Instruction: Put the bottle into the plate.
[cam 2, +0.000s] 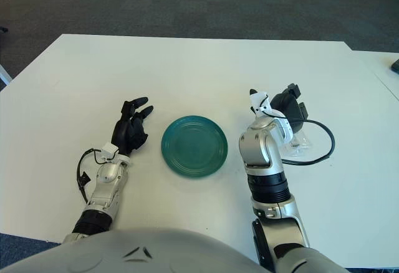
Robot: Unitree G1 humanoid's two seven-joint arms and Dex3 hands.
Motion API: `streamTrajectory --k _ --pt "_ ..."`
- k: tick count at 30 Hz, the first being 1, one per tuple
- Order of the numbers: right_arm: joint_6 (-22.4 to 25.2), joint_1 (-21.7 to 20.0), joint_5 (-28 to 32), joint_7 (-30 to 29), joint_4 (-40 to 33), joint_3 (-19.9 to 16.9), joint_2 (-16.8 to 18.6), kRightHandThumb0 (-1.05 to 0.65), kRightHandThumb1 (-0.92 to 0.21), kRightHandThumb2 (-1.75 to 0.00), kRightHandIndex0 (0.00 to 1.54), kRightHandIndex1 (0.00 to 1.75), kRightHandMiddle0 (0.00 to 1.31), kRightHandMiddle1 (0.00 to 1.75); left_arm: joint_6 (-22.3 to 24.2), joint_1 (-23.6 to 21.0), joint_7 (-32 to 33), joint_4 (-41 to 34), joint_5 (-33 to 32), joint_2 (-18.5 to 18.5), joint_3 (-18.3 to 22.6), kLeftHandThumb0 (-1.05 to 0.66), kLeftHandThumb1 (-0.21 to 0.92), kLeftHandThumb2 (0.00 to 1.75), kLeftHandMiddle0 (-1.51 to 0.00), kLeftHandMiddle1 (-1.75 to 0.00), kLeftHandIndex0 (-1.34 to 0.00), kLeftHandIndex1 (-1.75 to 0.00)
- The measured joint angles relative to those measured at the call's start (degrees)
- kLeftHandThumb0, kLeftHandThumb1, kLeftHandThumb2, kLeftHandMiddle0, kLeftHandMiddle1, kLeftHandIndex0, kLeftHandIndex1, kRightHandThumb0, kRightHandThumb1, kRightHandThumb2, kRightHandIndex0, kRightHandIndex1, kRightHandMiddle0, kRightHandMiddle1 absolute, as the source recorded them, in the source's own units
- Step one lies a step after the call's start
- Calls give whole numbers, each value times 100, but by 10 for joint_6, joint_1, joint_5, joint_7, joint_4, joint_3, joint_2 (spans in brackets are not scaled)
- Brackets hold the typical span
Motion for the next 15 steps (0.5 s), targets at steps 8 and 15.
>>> streamTrajectory --k 8,15 --pt "-2 0 -2 -17 5 -6 16 -105 -92 -56 0 0 0 6 2 9 4 -10 0 1 -8 -56 92 90 -34 -47 0 -106" --pt "0 0 -5 -30 6 -21 28 -105 -92 -54 0 0 0 4 3 13 5 -15 -1 1 -10 -56 92 90 -35 -47 0 -106"
